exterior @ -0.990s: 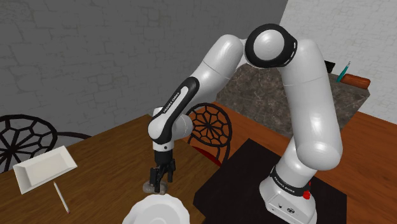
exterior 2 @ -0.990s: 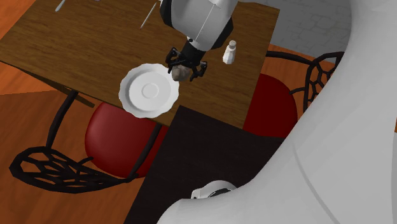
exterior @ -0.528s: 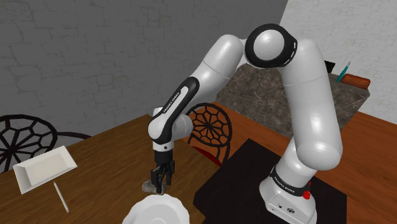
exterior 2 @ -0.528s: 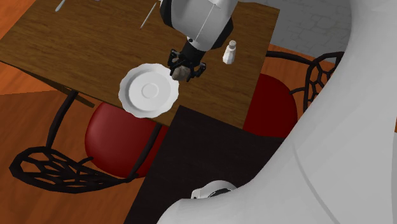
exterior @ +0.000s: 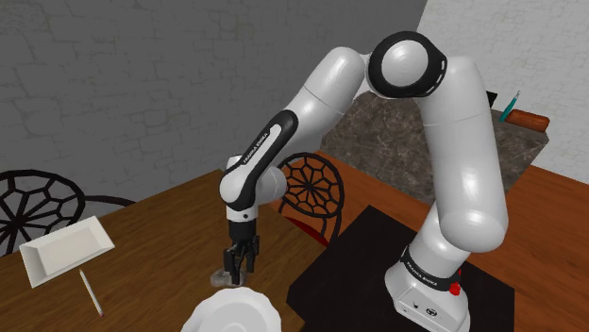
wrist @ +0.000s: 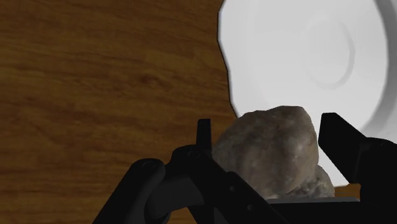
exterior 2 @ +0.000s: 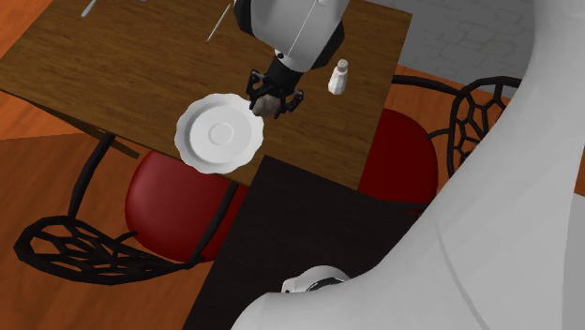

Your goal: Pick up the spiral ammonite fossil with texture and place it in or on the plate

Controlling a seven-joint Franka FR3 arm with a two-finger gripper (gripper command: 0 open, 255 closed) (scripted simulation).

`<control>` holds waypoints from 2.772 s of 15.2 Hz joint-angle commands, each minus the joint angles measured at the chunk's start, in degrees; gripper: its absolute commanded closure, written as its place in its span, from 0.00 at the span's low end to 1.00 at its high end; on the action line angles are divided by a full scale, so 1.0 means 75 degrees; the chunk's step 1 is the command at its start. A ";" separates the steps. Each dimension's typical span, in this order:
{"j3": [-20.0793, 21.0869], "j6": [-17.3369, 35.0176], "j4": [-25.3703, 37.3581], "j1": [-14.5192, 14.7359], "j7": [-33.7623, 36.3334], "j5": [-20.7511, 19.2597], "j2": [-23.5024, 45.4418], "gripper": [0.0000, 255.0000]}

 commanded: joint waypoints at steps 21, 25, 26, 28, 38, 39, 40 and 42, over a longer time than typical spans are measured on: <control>0.1062 -0.0413 -0.1442 0.0250 0.0703 0.1179 -0.2321 1.00; 0.1576 -0.0039 -0.1885 0.0609 0.0981 0.1796 -0.2676 1.00; 0.1595 -0.0025 -0.1899 0.0624 0.0992 0.1819 -0.2688 1.00; 0.1562 0.0188 -0.1884 0.0663 0.0935 0.1783 -0.2445 1.00; 0.1421 0.0596 -0.1603 0.1194 -0.1017 -0.0190 -0.1453 0.00; 0.1400 0.0687 -0.1621 0.1425 -0.1919 -0.1107 -0.1337 0.00; 0.1351 0.0885 -0.1720 0.1670 -0.2810 -0.2031 -0.1258 0.00; 0.1238 0.1164 -0.1824 0.1897 -0.3317 -0.2636 -0.1131 0.00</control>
